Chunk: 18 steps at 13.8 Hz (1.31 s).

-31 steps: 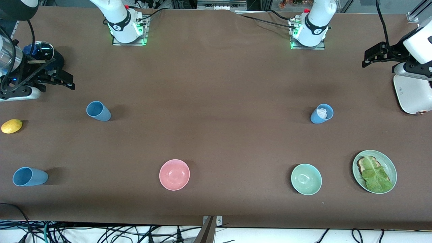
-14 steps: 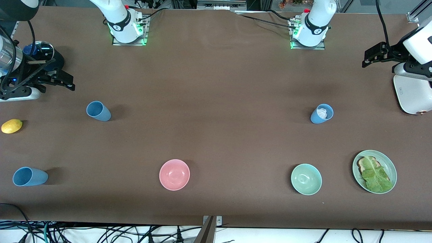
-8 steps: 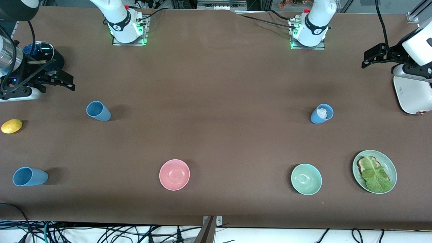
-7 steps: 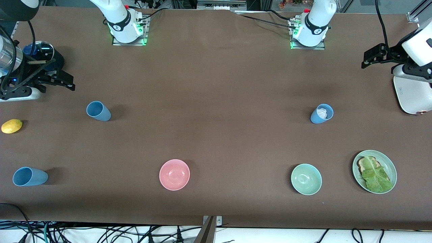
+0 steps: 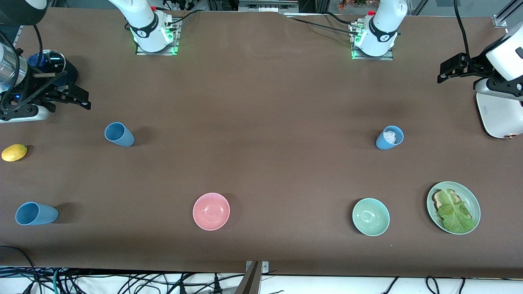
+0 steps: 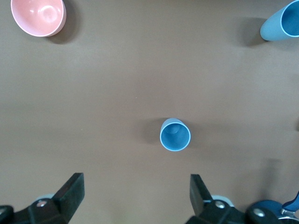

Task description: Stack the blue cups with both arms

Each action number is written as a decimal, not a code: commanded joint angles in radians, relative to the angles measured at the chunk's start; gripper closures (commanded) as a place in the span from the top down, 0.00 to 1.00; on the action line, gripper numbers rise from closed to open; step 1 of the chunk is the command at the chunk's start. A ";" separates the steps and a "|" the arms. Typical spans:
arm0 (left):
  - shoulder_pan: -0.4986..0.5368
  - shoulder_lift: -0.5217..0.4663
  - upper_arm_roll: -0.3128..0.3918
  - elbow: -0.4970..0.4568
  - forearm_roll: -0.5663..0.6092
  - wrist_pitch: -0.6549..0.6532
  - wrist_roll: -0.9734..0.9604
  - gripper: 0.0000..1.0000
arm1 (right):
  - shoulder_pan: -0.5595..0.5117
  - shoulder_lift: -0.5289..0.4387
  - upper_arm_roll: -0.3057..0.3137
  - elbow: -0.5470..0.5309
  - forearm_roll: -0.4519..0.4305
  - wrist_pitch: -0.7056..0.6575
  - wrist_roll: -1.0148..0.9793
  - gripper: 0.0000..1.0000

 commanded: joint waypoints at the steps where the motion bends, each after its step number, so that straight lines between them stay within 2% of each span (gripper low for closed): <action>1: -0.003 0.002 -0.005 0.016 0.025 -0.009 -0.005 1.00 | -0.006 -0.019 0.004 -0.016 0.004 0.010 0.013 1.00; 18: -0.009 0.003 -0.005 0.016 0.027 -0.008 -0.005 1.00 | -0.008 -0.003 0.001 -0.016 0.002 0.076 0.013 1.00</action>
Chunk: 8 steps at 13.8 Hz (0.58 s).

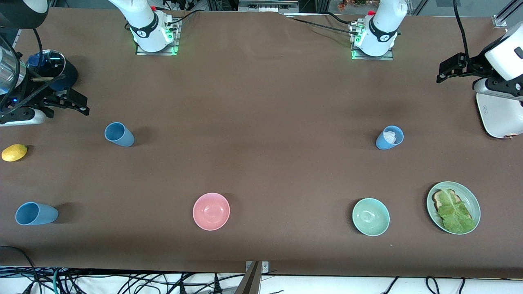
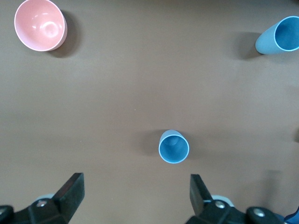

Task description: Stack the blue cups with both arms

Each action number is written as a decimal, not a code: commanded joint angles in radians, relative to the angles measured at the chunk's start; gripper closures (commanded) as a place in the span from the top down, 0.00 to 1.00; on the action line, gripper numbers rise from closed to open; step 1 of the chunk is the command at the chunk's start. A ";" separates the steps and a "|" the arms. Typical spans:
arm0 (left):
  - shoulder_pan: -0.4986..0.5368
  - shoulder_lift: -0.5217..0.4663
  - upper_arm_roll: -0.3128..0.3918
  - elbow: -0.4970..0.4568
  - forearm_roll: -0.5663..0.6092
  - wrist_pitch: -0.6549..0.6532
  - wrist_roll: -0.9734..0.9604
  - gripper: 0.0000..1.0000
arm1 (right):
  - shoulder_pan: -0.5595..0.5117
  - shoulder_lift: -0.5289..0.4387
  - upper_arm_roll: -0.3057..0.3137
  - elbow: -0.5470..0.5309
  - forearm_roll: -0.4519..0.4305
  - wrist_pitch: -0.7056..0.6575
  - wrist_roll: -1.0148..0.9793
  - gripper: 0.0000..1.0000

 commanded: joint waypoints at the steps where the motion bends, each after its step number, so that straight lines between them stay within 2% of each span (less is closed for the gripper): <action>1: -0.007 0.003 -0.002 0.015 0.027 -0.008 -0.005 1.00 | -0.007 -0.009 0.005 -0.011 0.000 0.011 0.012 1.00; 8: 0.002 0.012 0.006 0.008 0.027 0.006 0.015 1.00 | -0.007 -0.010 0.005 -0.011 0.000 0.014 0.012 1.00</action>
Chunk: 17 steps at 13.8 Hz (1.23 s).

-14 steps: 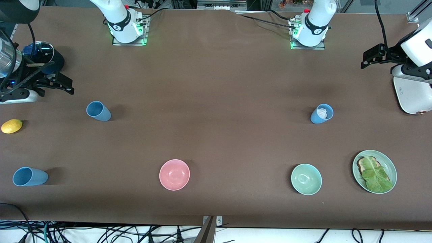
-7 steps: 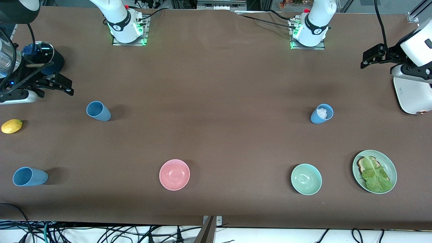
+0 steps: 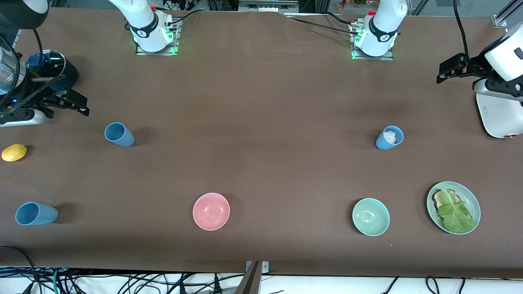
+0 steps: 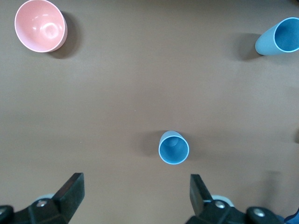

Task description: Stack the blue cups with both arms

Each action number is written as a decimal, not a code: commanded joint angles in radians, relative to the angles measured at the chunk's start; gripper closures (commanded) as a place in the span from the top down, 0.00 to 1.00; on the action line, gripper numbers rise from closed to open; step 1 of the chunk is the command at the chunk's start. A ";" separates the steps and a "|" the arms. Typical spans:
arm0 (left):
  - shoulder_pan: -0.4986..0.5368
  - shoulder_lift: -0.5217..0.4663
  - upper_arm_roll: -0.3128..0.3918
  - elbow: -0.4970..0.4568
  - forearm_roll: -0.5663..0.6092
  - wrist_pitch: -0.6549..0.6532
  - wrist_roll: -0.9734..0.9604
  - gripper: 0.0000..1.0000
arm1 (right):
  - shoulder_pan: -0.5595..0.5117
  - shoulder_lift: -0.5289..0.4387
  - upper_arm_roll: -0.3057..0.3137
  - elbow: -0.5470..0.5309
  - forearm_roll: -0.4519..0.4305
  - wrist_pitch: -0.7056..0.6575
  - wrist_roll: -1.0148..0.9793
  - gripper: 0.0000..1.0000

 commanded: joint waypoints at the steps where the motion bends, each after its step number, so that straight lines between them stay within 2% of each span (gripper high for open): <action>1: 0.000 0.007 0.006 0.005 0.028 0.007 0.015 1.00 | -0.007 -0.009 0.005 -0.011 0.002 0.011 0.012 1.00; 4: 0.003 0.009 0.040 -0.004 0.043 0.019 0.086 1.00 | -0.006 -0.011 0.005 -0.011 0.000 0.011 0.012 1.00; 6: 0.001 0.009 0.073 -0.049 0.043 0.056 0.113 1.00 | -0.007 -0.011 0.005 -0.011 0.002 0.009 0.012 1.00; 17: 0.001 0.004 0.080 -0.444 0.053 0.507 0.123 1.00 | -0.007 -0.011 0.005 -0.011 0.002 0.012 0.012 1.00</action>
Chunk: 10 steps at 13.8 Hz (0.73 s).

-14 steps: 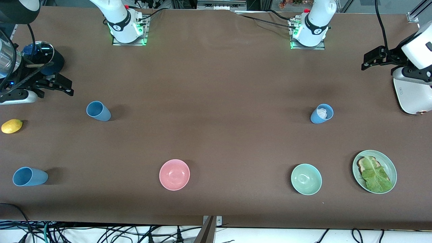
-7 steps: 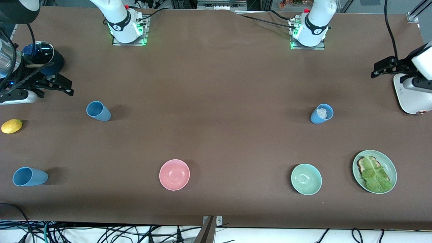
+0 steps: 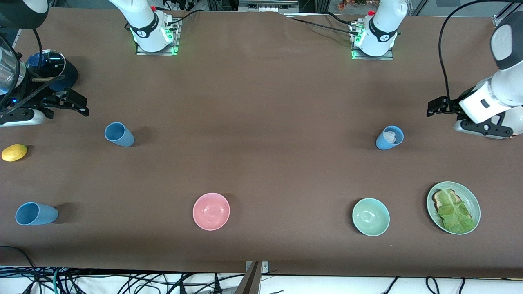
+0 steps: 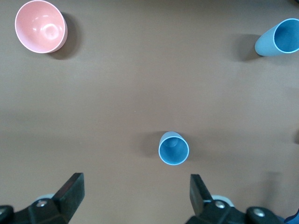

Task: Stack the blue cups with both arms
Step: 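Reach the left gripper down over the tissue-filled blue cup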

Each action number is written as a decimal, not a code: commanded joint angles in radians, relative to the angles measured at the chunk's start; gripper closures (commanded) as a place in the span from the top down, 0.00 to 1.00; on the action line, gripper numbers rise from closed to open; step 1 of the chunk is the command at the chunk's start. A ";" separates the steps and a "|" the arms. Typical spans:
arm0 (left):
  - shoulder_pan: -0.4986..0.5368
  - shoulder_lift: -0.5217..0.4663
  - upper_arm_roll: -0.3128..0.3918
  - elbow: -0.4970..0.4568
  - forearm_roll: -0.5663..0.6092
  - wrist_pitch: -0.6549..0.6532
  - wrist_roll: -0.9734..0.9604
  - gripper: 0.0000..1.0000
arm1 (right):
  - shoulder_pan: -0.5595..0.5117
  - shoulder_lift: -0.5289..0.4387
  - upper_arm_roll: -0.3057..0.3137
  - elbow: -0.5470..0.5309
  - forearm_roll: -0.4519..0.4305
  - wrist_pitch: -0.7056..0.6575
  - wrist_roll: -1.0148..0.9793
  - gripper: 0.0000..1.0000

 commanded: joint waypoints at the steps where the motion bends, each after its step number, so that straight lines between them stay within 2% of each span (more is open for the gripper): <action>1: -0.003 -0.024 0.001 -0.108 0.021 0.119 0.020 1.00 | -0.007 -0.011 0.005 -0.011 0.002 0.009 0.012 1.00; 10: -0.004 -0.007 0.003 -0.315 0.020 0.445 0.020 1.00 | -0.007 -0.009 0.005 -0.011 0.002 0.011 0.012 1.00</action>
